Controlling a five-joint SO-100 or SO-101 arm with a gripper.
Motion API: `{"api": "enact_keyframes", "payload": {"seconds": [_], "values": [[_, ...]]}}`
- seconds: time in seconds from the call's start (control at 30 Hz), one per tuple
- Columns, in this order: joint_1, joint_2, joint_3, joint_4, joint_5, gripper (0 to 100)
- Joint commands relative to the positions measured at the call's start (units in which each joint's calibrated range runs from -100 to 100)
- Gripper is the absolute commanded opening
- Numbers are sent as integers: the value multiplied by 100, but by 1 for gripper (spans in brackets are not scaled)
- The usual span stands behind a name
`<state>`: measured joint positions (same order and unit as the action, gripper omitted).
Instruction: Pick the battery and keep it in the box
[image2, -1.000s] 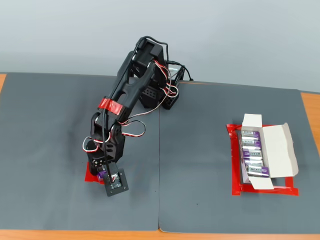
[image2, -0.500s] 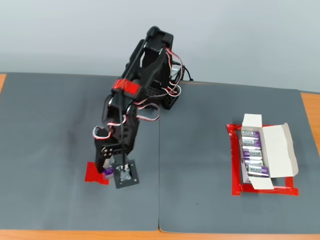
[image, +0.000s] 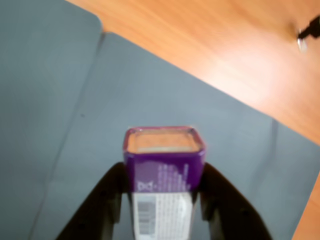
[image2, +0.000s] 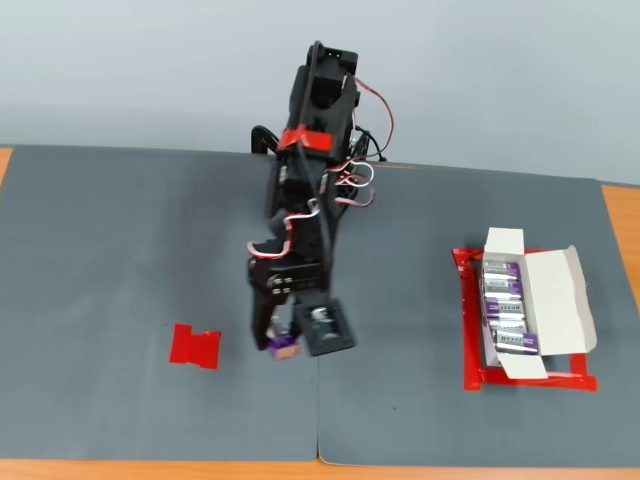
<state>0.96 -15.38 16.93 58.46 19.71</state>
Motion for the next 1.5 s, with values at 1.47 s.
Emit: {"api": "enact_keyframes", "payload": {"seconds": [1.47], "values": [[-5210,2373,-3000,1212,-1244,2]]}}
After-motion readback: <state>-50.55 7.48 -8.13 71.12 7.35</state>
